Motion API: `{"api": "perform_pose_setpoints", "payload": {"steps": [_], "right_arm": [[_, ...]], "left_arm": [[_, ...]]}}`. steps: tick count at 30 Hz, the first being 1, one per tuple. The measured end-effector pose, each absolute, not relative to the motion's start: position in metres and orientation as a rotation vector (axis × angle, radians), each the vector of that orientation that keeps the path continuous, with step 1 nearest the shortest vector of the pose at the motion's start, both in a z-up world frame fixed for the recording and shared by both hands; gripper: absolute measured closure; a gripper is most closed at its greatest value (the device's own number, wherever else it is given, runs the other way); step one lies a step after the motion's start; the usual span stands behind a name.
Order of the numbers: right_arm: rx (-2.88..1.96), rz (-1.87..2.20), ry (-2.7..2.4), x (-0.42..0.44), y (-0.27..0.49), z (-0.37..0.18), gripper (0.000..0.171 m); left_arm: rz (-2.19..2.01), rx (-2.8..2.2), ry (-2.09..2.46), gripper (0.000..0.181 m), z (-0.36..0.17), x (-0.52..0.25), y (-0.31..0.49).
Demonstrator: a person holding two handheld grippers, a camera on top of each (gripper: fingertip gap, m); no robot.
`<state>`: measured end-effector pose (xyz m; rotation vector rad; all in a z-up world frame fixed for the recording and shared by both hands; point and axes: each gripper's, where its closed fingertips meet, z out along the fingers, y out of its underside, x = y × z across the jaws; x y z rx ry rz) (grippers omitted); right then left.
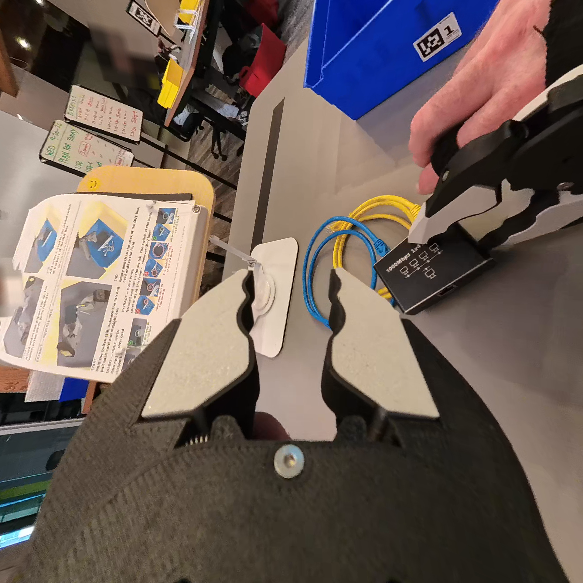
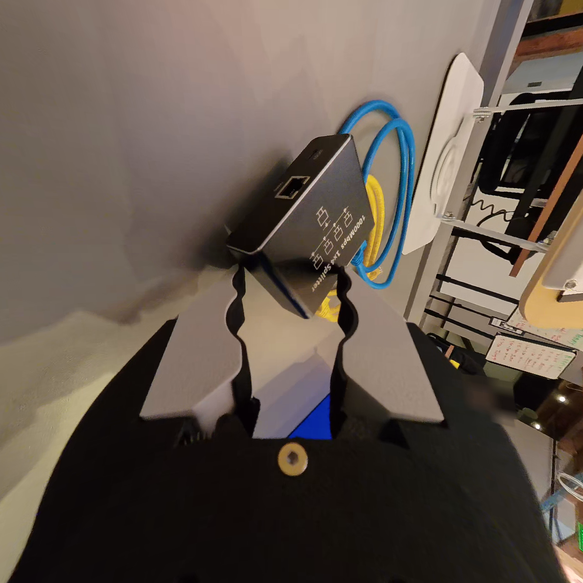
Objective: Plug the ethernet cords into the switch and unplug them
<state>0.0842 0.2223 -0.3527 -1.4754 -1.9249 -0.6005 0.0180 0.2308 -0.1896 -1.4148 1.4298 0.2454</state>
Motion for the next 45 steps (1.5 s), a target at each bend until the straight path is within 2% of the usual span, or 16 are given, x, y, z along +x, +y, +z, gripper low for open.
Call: {"api": "perform_pose_setpoints", "payload": {"steps": [4, 7, 9, 16, 23, 30, 33, 40, 43, 45], "right_arm": [[-1.512, -0.545, -1.963, 0.085, 0.215, -0.355, 0.116], [-1.584, -0.417, -1.983, 0.083, 0.204, -0.354, 0.107], [-1.579, -0.405, -1.963, 0.081, 0.205, -0.346, 0.109], [-1.552, -0.349, -1.904, 0.073, 0.204, -0.321, 0.112], [-1.502, -0.308, -1.845, 0.060, 0.211, -0.299, 0.121], [-1.434, -0.257, -1.839, 0.038, 0.213, -0.287, 0.124], [-1.411, -0.235, -1.846, 0.029, 0.213, -0.284, 0.125], [-1.364, -0.210, -1.869, 0.014, 0.212, -0.281, 0.126], [-1.352, -0.196, -1.878, 0.010, 0.211, -0.282, 0.126], [-1.347, -0.191, -1.886, 0.009, 0.210, -0.284, 0.126]], "left_arm": [[0.236, -1.447, 1.440, 0.135, -0.182, 0.008, 0.224], [0.269, -1.467, 1.436, 0.134, -0.174, -0.004, 0.220], [0.313, -1.487, 1.423, 0.133, -0.166, -0.020, 0.218], [0.445, -1.702, 1.231, 0.135, -0.132, -0.131, 0.196], [0.575, -2.015, 1.046, 0.136, -0.167, -0.235, 0.158], [0.795, -2.237, 1.021, 0.130, -0.241, -0.310, 0.120], [0.857, -2.288, 1.022, 0.128, -0.263, -0.331, 0.111], [1.018, -2.228, 0.974, 0.128, -0.272, -0.357, 0.126], [1.094, -2.173, 0.990, 0.131, -0.276, -0.361, 0.134], [1.112, -2.135, 0.977, 0.141, -0.277, -0.362, 0.140]]}}
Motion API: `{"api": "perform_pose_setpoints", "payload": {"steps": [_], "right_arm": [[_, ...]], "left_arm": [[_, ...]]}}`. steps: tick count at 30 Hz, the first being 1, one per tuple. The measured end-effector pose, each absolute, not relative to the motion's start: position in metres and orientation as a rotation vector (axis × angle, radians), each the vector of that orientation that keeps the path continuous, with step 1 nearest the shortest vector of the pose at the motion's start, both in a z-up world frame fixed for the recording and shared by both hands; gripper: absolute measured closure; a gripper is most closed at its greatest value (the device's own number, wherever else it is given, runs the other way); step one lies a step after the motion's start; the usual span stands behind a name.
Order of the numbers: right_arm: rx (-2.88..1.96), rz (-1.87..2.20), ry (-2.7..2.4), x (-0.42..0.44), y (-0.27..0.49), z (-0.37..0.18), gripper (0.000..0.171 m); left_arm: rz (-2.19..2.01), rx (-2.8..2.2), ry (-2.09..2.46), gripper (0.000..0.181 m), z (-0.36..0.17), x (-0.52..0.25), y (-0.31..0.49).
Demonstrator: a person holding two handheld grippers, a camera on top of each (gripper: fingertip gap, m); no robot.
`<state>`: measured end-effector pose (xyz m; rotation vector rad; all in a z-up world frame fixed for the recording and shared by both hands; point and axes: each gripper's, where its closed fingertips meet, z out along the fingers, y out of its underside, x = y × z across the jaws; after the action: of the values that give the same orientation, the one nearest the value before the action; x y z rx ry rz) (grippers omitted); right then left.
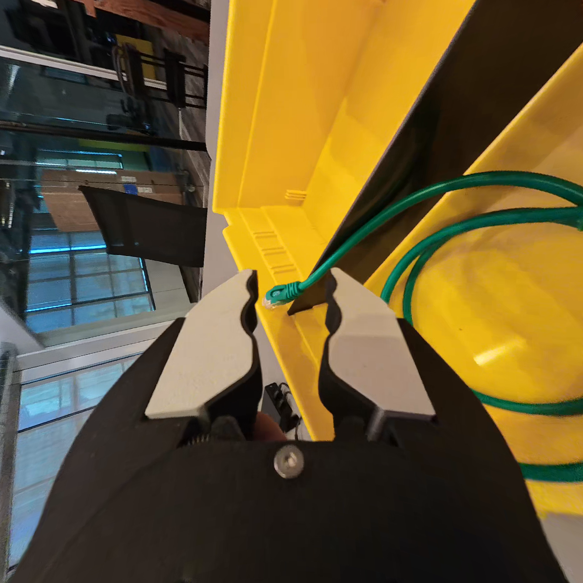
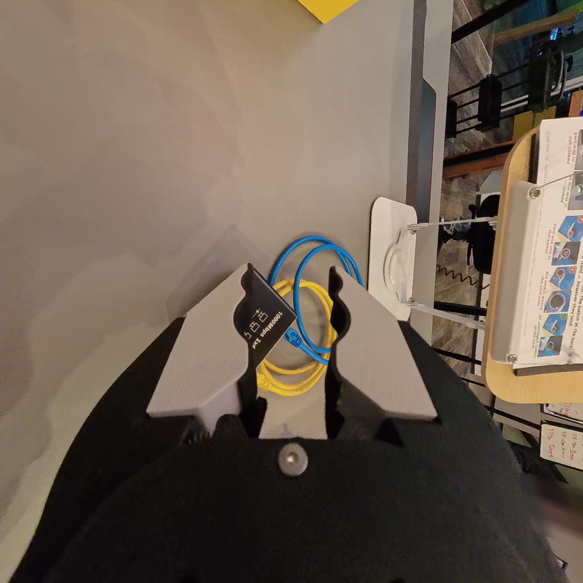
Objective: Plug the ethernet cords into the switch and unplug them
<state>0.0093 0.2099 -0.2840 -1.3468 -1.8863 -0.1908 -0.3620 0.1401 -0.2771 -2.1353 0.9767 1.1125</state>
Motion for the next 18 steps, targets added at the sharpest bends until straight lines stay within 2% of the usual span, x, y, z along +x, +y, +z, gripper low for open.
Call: {"api": "perform_pose_setpoints", "payload": {"steps": [3, 6, 8, 11, 14, 18], "right_arm": [[-1.339, -0.190, -1.894, 0.009, 0.209, -0.286, 0.126], [-1.340, -0.182, -1.888, 0.009, 0.210, -0.284, 0.126], [-1.339, -0.172, -1.886, 0.009, 0.209, -0.283, 0.127], [-1.333, -0.170, -1.889, 0.008, 0.208, -0.283, 0.127], [-1.329, -0.166, -1.894, 0.008, 0.207, -0.283, 0.127], [-1.328, -0.161, -1.899, 0.007, 0.206, -0.284, 0.127]], "left_arm": [[1.169, -2.126, 0.982, 0.156, -0.284, -0.370, 0.144], [1.206, -2.081, 0.966, 0.181, -0.281, -0.372, 0.146], [1.190, -2.099, 0.971, 0.181, -0.284, -0.374, 0.144], [1.140, -2.122, 0.986, 0.164, -0.288, -0.372, 0.140], [1.041, -2.196, 1.013, 0.138, -0.294, -0.370, 0.133], [1.089, -2.215, 1.056, 0.142, -0.300, -0.379, 0.135]]}}
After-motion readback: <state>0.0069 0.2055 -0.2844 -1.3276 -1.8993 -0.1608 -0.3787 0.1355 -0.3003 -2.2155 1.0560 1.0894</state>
